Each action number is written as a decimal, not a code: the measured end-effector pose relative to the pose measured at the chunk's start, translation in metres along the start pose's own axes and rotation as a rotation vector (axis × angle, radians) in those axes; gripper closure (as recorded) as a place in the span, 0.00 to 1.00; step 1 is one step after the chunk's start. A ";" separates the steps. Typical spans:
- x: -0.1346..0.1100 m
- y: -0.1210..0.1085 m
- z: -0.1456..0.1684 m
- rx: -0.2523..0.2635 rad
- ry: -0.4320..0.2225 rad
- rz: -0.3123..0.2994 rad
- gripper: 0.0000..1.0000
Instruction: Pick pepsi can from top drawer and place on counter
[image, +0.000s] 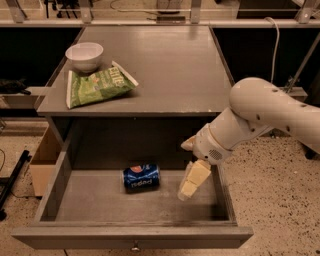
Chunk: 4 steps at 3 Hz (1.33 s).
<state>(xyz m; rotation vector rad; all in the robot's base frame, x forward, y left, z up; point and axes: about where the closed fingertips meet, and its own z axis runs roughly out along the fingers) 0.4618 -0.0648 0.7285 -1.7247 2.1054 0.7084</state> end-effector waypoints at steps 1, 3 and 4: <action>-0.008 -0.005 0.020 -0.024 -0.027 -0.006 0.00; -0.003 -0.008 0.015 -0.011 -0.072 0.016 0.00; 0.004 -0.008 0.020 -0.012 -0.123 0.048 0.00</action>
Offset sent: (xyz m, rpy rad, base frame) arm 0.0053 0.0170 -0.0125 0.0310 0.0118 0.0128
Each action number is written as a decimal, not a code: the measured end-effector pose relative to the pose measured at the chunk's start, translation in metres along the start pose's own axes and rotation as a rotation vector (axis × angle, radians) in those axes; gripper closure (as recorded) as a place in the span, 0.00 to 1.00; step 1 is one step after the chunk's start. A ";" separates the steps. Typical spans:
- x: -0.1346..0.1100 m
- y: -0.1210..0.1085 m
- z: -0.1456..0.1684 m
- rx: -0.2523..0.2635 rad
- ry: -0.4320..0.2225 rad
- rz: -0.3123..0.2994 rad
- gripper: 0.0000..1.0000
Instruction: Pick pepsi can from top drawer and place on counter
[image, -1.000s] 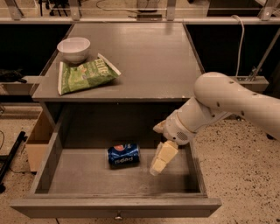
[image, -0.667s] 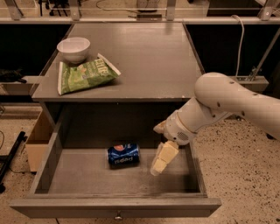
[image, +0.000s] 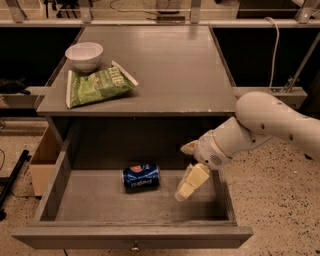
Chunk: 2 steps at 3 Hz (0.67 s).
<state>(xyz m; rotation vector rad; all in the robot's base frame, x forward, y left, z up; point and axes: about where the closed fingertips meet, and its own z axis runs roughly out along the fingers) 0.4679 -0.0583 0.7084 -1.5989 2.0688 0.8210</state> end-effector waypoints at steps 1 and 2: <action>0.004 0.002 0.020 -0.011 -0.046 0.024 0.00; 0.005 0.003 0.040 -0.019 -0.073 0.030 0.00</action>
Offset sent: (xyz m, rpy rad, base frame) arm -0.0062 0.0260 -0.0426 0.0986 0.0226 -0.0461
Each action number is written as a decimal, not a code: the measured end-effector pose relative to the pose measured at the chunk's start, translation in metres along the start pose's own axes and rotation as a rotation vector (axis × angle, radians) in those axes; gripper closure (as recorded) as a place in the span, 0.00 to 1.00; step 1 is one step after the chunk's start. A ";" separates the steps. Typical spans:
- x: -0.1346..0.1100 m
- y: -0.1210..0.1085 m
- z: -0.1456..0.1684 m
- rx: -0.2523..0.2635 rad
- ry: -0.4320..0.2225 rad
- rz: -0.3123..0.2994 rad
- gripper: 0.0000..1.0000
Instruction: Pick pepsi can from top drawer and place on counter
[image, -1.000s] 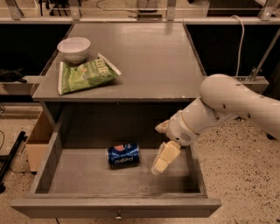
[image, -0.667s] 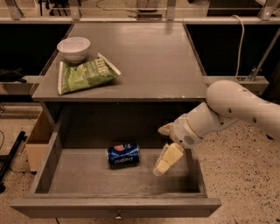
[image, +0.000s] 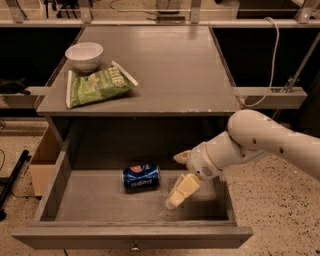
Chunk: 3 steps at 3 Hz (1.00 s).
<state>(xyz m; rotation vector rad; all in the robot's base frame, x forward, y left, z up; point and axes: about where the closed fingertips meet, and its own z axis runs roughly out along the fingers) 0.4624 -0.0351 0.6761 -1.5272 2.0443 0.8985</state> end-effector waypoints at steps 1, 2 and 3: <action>-0.001 0.000 0.011 -0.007 -0.007 -0.004 0.00; -0.017 -0.006 0.034 -0.030 0.025 -0.032 0.00; -0.048 -0.013 0.063 -0.051 0.070 -0.089 0.00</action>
Offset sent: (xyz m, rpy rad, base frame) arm 0.0186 0.0550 -0.0185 -0.0346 0.0013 0.0801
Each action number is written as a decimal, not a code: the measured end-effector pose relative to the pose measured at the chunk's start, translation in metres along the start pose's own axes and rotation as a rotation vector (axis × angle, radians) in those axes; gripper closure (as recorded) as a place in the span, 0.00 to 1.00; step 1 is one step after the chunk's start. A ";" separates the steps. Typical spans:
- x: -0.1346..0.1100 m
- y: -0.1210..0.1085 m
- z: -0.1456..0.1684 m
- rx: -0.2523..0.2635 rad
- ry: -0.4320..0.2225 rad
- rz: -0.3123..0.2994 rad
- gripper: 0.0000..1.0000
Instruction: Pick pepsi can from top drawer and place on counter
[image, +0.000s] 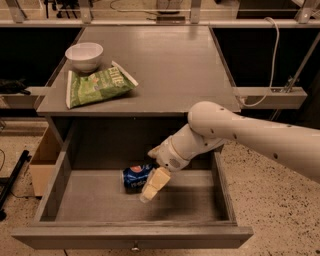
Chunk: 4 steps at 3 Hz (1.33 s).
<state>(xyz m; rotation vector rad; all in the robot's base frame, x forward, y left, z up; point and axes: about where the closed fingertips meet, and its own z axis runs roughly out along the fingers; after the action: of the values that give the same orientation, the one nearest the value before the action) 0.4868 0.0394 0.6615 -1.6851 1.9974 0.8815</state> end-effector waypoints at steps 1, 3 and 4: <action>0.005 0.007 -0.003 0.006 0.005 0.001 0.00; 0.018 -0.007 0.002 0.052 -0.003 0.023 0.00; 0.013 -0.016 0.009 0.061 -0.007 0.021 0.00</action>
Offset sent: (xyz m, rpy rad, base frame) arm -0.0031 -0.0284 -0.0139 -0.0247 -0.0263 -0.0634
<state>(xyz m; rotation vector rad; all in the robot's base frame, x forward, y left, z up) 0.4986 0.0347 0.6427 -1.6286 2.0195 0.8246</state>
